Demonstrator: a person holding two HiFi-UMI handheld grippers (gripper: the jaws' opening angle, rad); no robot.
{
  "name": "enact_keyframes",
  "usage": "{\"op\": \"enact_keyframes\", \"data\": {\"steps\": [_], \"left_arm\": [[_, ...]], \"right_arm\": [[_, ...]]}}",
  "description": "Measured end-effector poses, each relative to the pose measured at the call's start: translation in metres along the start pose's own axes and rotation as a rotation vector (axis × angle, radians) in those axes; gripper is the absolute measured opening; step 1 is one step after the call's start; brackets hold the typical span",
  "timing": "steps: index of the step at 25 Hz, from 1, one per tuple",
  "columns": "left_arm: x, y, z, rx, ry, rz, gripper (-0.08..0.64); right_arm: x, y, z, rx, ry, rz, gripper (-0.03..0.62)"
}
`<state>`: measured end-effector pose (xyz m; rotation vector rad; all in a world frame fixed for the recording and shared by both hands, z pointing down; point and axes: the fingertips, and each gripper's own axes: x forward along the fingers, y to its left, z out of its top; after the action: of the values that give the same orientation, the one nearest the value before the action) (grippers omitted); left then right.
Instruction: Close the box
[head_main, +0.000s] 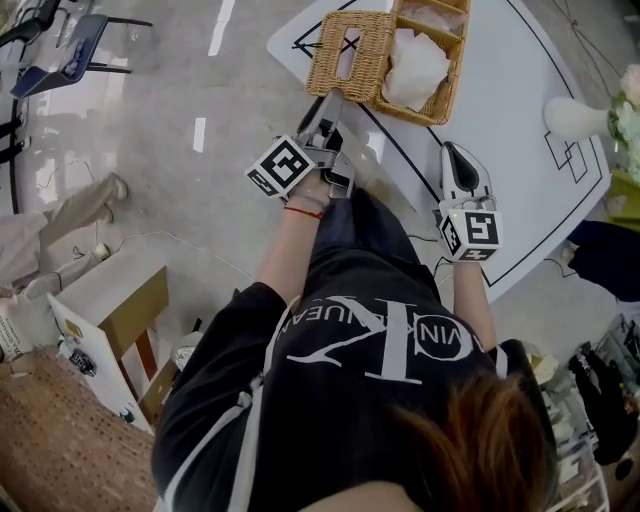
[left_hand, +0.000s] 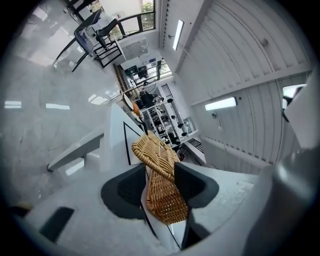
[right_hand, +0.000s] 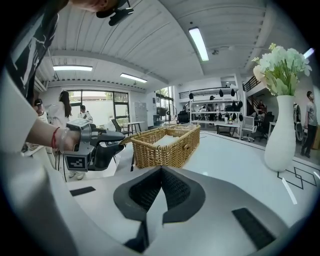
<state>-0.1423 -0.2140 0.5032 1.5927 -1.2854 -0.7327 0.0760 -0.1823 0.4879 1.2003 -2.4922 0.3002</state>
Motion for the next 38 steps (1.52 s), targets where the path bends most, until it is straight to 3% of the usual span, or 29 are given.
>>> {"op": "enact_keyframes", "data": {"steps": [5, 10, 20, 38], "left_arm": [[0.002, 0.001, 0.001, -0.051, -0.018, -0.025, 0.175], [0.002, -0.002, 0.004, -0.012, -0.017, -0.018, 0.172], [0.001, -0.014, 0.028, 0.21, -0.044, 0.027, 0.146], [0.014, -0.056, 0.077, 0.557, -0.039, 0.01, 0.093]], "right_arm": [[-0.003, -0.003, -0.001, -0.006, 0.004, -0.016, -0.002], [-0.006, -0.008, 0.0, 0.001, 0.001, -0.031, -0.002], [-0.01, -0.015, 0.005, 0.036, -0.031, -0.043, -0.002], [-0.012, -0.017, 0.029, 0.071, -0.105, -0.077, -0.002]]}}
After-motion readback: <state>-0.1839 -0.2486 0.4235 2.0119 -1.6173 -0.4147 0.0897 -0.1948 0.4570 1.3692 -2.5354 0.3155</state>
